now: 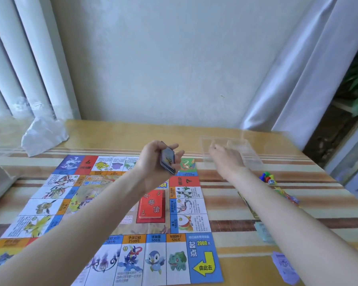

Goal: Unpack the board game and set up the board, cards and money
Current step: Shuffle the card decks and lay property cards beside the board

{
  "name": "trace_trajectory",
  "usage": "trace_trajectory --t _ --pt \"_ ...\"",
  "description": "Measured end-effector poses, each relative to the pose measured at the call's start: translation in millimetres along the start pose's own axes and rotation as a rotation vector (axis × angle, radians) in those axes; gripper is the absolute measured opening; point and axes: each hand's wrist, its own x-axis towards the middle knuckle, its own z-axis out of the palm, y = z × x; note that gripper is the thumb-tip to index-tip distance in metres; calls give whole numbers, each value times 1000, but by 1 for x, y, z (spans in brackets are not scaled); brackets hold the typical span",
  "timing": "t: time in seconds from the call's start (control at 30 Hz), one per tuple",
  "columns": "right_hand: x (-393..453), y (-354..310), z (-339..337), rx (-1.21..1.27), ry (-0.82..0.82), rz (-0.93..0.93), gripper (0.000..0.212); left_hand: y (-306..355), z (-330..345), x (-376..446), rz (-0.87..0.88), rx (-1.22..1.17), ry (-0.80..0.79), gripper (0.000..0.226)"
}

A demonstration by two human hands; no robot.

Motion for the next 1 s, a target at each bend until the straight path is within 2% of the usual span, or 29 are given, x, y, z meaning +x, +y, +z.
trace_trajectory --t 0.17,0.23,0.3,0.37,0.43,0.5,0.57,0.67,0.77,0.9,1.0 --pt "13 10 -1 -56 7 43 53 12 -10 -3 65 64 -51 30" --pt "16 0 -6 63 92 32 41 14 -19 -5 95 163 -94 31" --pt "13 -25 -20 499 198 40 18 15 -26 -6 132 236 -103 29" --pt "5 -53 -39 1083 73 24 21 17 -31 -6 181 249 -50 28" --pt "-4 -73 -51 1354 -99 8 31 20 -35 -9 217 243 34 27" --pt "-12 -84 -54 1447 -164 0 32 22 -37 -16 240 303 62 22" --pt "-16 -89 -54 1527 -158 -10 27 26 -38 -27 236 335 54 19" --pt "-19 -98 -60 1534 -135 -2 21 36 -42 -44 206 257 26 15" --pt "-15 -106 -73 1556 -62 48 16 50 -44 -57 242 262 15 18" --pt "-2 -112 -90 1594 56 122 9 73 -55 -69 341 313 85 23" --pt "5 -116 -92 1671 16 153 4 89 -73 -76 362 288 102 29"
